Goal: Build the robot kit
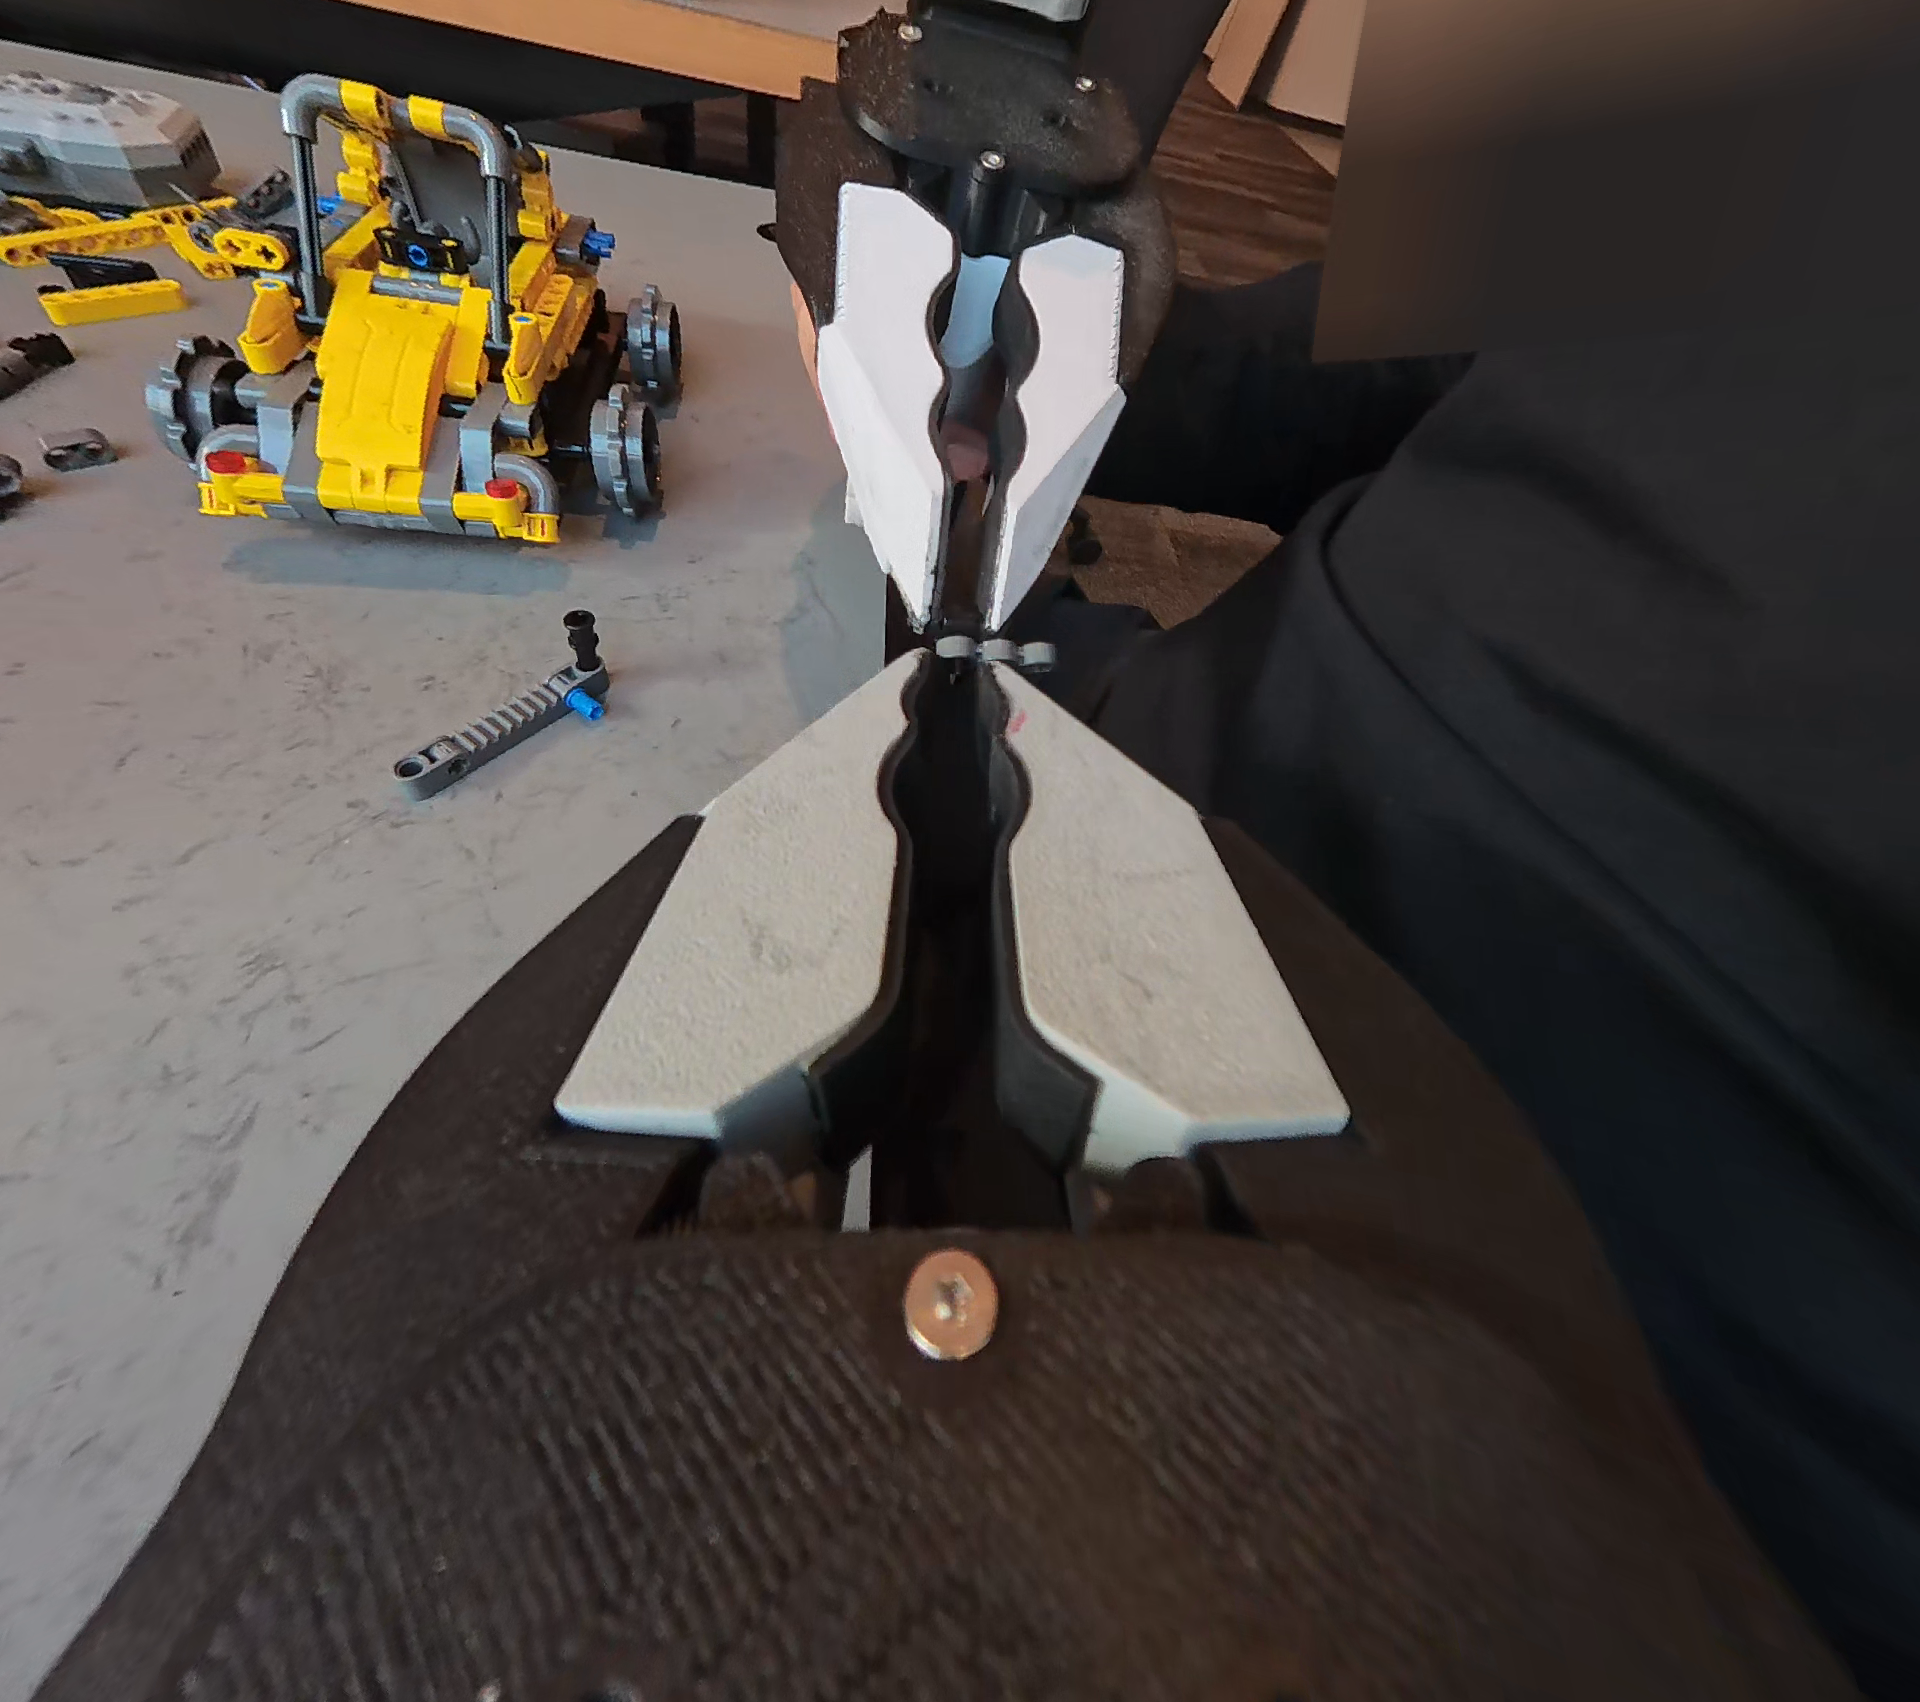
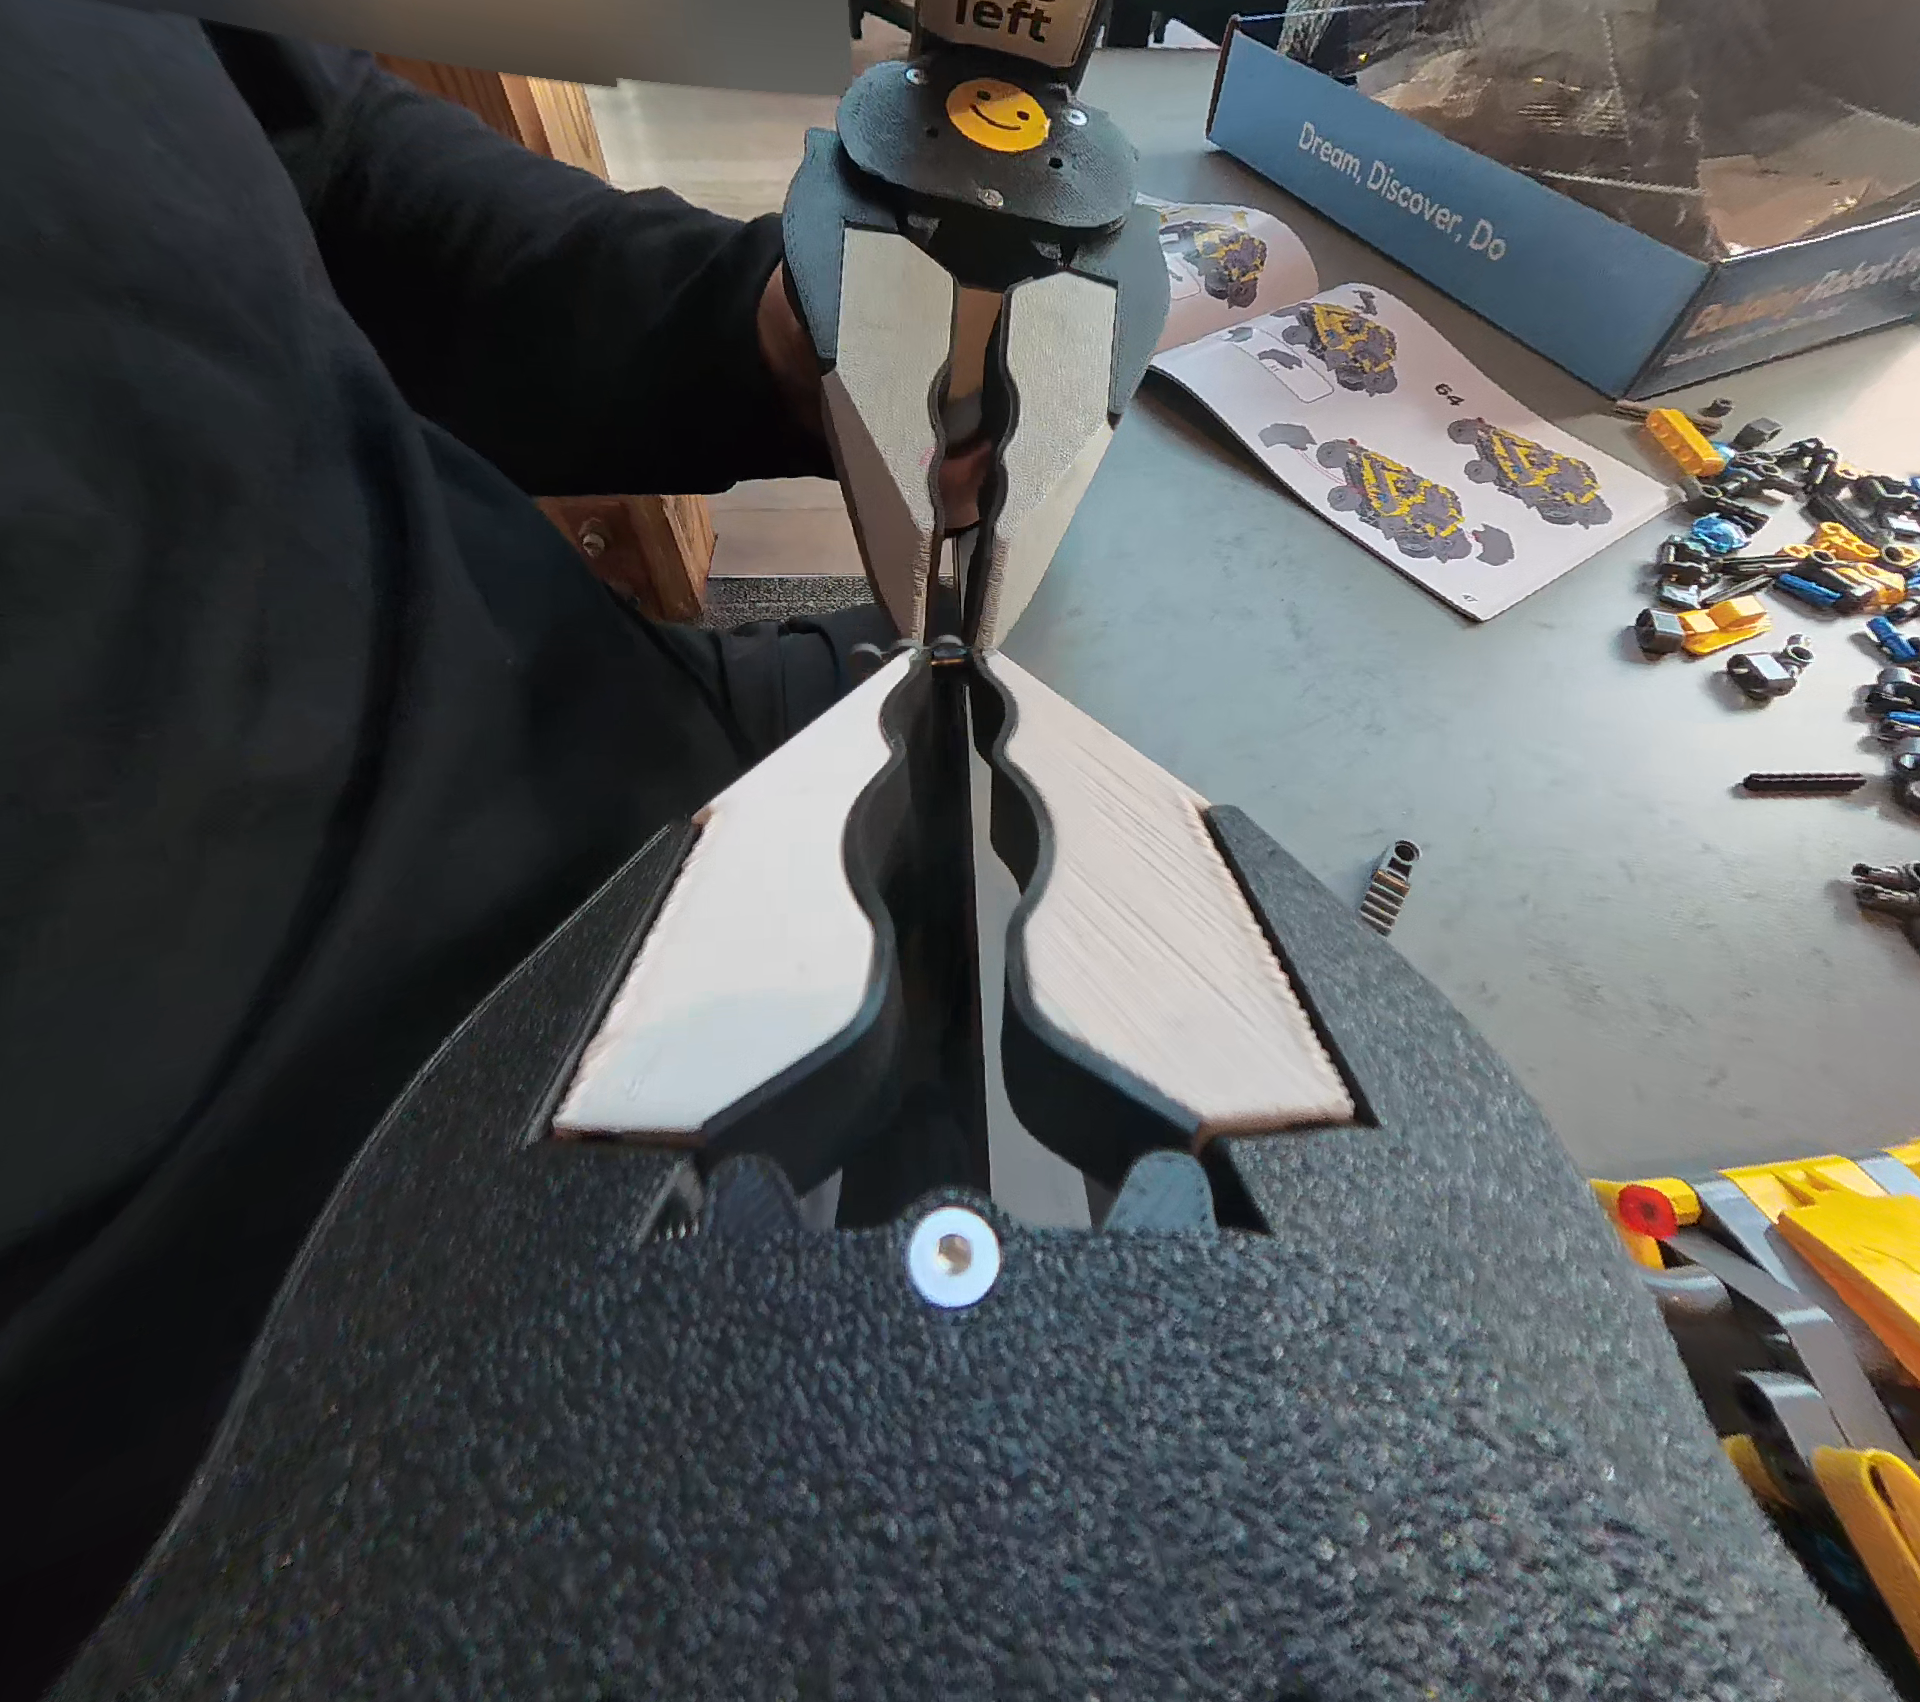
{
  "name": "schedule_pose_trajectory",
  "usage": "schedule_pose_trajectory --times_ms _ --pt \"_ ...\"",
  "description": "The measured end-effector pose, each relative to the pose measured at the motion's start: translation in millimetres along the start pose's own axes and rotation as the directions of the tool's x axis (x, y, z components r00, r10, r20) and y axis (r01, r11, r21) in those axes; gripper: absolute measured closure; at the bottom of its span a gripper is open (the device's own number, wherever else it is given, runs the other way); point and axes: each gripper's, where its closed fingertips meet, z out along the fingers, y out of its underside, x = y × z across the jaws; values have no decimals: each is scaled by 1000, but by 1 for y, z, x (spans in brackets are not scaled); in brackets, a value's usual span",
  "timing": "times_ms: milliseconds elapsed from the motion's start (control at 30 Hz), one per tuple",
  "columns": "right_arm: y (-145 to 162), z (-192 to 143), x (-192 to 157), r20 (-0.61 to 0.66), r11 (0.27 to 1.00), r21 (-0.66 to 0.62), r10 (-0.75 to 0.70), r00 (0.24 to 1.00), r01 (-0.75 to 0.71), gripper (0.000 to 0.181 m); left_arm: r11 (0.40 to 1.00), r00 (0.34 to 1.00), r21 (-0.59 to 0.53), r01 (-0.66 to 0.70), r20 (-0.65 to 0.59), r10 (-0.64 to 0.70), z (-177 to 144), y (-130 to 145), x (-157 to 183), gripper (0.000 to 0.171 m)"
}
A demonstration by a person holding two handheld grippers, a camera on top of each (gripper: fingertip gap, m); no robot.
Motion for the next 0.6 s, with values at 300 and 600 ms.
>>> schedule_pose_trajectory --times_ms 300,600 --pt "7 4 0 12 1000 -32 0 1000 0 174 998 1000 -49 27 18 -26 4 10 -4 170" --pt "5 1 10 -60 999 -17 -33 998 32 174 999 997 -19 51 55 -50 4 6 -11 168"
